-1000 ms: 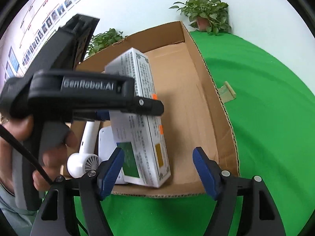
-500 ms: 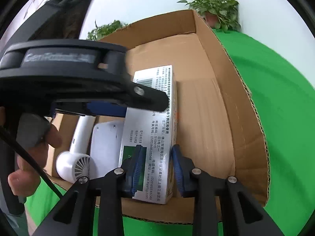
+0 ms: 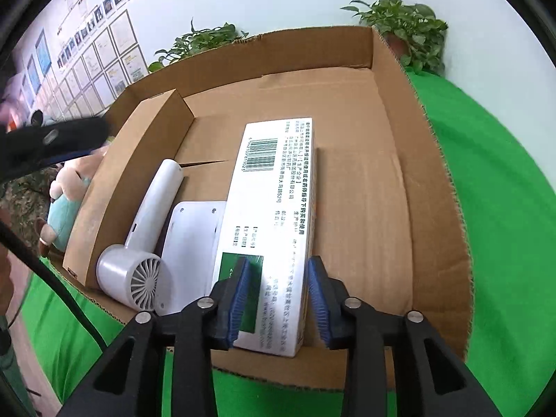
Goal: Organize objects
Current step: 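Open the right gripper and withdraw it from the box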
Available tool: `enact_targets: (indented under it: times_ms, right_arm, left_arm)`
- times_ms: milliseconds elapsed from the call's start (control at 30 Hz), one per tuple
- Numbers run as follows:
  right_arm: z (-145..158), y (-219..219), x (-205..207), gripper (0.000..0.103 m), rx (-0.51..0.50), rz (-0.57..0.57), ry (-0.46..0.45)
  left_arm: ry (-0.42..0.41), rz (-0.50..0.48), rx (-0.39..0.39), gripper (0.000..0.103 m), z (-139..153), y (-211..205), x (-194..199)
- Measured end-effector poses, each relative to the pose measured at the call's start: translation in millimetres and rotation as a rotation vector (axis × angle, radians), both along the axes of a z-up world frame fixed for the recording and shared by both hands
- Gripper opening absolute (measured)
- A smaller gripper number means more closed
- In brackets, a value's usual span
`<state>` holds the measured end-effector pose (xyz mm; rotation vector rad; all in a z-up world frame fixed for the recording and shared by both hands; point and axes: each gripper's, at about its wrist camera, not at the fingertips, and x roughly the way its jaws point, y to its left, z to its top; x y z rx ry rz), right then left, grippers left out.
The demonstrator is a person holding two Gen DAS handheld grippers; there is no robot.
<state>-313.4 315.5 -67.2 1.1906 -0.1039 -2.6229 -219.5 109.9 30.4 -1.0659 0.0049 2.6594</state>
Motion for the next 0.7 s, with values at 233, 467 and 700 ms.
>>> enact_targets:
  times_ms: [233, 467, 700]
  right_arm:
    - [37.3, -33.2, 116.4, 0.103, -0.033, -0.056, 0.248]
    - [32.0, -68.1, 145.9, 0.103, -0.004, -0.077, 0.325]
    - [1.9, -60.3, 110.6, 0.103, 0.061, -0.129, 0.303]
  left_arm:
    - [0.256, 0.248, -0.117, 0.081, -12.0, -76.2, 68.3]
    - [0.257, 0.331, -0.09, 0.082, -46.0, -109.2, 87.8]
    - [0.295, 0.3, -0.132, 0.082, -63.2, -78.7, 76.7]
